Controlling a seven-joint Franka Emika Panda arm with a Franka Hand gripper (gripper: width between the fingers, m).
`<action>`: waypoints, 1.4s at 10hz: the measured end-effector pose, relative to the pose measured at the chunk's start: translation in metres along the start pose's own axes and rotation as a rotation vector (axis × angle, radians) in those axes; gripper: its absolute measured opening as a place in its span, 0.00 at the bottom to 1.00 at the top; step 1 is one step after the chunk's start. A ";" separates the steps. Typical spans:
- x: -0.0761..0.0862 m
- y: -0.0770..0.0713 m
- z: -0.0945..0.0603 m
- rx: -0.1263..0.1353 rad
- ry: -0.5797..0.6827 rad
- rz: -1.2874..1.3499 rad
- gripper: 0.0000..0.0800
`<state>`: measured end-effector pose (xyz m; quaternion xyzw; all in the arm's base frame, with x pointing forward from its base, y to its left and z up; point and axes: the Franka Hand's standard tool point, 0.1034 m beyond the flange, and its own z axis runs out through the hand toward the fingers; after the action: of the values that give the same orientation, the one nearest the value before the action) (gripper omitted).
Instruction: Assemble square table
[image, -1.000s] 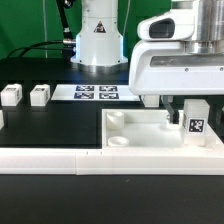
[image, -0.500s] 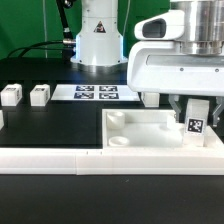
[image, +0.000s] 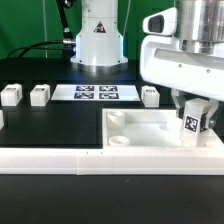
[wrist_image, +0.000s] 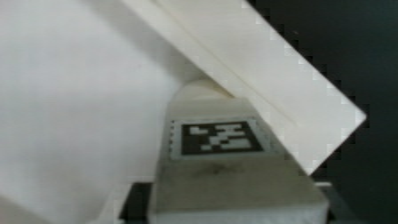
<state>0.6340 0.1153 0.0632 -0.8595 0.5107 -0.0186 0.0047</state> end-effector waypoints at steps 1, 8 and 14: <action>0.002 0.001 0.000 -0.008 -0.034 0.120 0.36; 0.003 0.005 0.000 -0.003 -0.187 0.823 0.36; 0.005 -0.001 -0.005 0.037 -0.188 0.573 0.72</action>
Offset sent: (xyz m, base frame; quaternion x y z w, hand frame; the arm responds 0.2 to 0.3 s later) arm 0.0000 0.0000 0.0000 0.0000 0.0000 0.1296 0.9916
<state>0.6374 0.1117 0.0683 -0.6783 0.7292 0.0539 0.0725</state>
